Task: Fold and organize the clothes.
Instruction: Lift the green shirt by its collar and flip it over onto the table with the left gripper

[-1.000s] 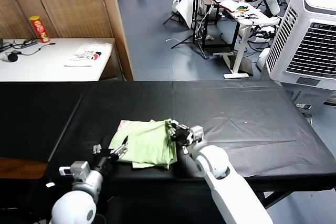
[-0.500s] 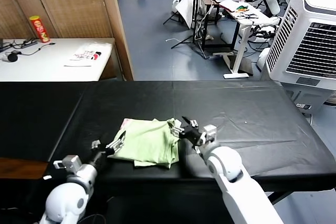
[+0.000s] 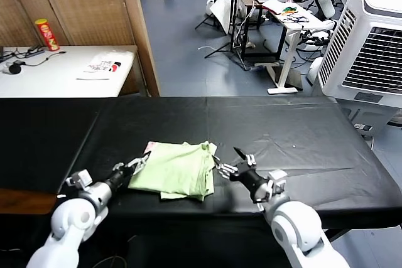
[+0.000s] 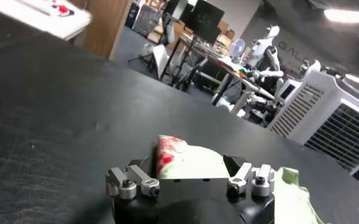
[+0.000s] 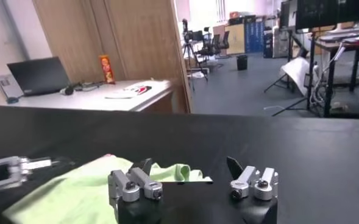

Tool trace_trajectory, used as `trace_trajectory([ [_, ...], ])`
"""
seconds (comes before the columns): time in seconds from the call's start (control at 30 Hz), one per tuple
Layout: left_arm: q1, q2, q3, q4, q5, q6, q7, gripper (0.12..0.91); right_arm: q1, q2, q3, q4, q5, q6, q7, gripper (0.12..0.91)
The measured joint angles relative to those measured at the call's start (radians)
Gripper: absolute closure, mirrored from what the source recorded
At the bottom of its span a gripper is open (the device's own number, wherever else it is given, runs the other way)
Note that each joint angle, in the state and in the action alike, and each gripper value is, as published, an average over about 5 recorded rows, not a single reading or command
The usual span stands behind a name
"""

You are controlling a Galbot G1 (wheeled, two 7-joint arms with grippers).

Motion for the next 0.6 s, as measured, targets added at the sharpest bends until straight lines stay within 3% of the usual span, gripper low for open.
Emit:
trace_trajectory([
  [0.2, -0.032, 0.001, 0.024, 0.038, -0.086, 0.034, -0.012, 0.232, -0.034, 0.003, 0.035, 0.027, -0.003, 0.000, 0.002, 0.227],
  [0.3, -0.036, 0.002, 0.027, 0.049, -0.104, 0.042, -0.013, 0.272, -0.039, 0.007, 0.041, 0.028, -0.005, 0.000, 0.004, 0.227],
  [0.4, -0.038, 0.002, 0.028, 0.057, -0.108, 0.045, -0.016, 0.403, -0.039, 0.012, 0.040, 0.025, -0.009, 0.000, 0.006, 0.227],
  [0.6, -0.043, -0.008, 0.029, 0.067, -0.109, 0.044, -0.033, 0.737, -0.041, 0.021, 0.036, 0.021, -0.022, 0.001, 0.010, 0.227],
])
